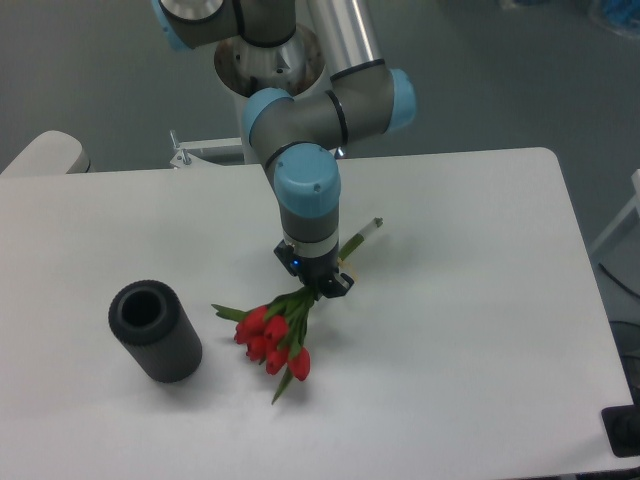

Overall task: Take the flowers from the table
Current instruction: 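Lift the gripped tulip bunch up off the table, then carry the held tulips away from the black vase, holding them raised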

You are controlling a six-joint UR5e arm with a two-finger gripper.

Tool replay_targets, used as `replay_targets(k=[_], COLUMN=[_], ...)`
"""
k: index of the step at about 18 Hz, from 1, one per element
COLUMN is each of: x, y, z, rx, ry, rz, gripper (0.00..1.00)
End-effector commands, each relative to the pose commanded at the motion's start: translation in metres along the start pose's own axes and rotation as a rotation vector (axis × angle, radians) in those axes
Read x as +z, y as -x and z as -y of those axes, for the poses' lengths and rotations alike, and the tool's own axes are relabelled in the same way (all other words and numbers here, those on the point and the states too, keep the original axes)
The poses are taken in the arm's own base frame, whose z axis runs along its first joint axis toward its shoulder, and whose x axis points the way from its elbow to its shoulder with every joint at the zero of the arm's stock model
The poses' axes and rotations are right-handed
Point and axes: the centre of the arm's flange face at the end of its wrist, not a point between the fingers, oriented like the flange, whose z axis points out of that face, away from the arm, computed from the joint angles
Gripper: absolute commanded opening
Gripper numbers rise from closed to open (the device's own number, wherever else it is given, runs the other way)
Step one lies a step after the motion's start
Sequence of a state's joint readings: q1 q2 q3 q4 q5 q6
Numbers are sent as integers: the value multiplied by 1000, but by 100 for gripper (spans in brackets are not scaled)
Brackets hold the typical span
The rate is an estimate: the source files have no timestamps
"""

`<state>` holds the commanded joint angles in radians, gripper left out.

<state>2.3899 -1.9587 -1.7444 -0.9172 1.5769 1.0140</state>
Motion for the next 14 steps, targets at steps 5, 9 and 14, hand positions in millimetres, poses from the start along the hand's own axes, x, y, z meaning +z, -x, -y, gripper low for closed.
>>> replay_targets(k=[5, 9, 14], x=[-4, -3, -2], y=[45, 75, 101], z=[28, 35, 35], rx=[43, 135, 189], ry=[19, 55, 64], rz=[-26, -98, -125], gripper=[3, 3, 3])
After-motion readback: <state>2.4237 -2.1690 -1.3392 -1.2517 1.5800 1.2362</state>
